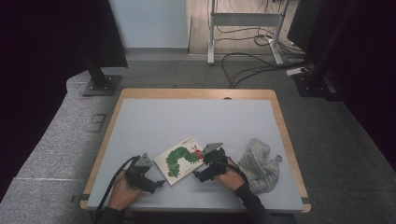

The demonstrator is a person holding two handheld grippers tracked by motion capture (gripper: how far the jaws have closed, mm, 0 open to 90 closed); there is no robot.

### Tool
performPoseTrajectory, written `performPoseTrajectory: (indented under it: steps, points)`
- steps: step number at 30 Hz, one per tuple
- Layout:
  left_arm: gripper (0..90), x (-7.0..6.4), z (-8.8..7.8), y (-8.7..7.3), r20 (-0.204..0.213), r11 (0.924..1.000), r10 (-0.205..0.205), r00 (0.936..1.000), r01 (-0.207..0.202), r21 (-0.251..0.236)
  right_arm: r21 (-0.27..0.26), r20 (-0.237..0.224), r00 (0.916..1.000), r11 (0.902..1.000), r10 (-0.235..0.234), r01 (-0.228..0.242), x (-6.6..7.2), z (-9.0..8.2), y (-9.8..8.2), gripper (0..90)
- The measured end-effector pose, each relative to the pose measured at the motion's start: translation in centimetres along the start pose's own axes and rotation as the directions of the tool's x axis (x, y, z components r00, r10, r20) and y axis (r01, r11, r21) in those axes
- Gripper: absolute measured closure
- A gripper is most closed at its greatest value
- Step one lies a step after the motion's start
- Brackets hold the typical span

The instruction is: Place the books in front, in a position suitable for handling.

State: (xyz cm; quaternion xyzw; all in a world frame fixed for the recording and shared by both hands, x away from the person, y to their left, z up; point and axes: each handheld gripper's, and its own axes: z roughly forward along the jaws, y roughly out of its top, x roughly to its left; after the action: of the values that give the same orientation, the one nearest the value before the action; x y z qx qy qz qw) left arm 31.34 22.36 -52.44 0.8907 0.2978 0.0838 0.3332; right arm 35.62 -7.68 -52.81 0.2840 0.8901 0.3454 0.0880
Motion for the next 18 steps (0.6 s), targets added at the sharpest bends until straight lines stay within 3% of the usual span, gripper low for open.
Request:
performPoseTrajectory:
  steps: [4,18]
  points:
    - [0.0,0.08,0.25,-0.06,-0.002,0.9993,0.038,0.9993,-0.038,-0.009,0.004,-0.017,0.9998,1.0000,-0.003,0.003,0.27,-0.17,-0.11,0.0]
    - [0.0,0.23,0.27,-0.22,0.009,0.9987,0.047,0.9988,-0.047,-0.021,0.005,-0.015,0.9998,0.9999,0.009,-0.009,0.72,-0.34,-0.27,0.0]
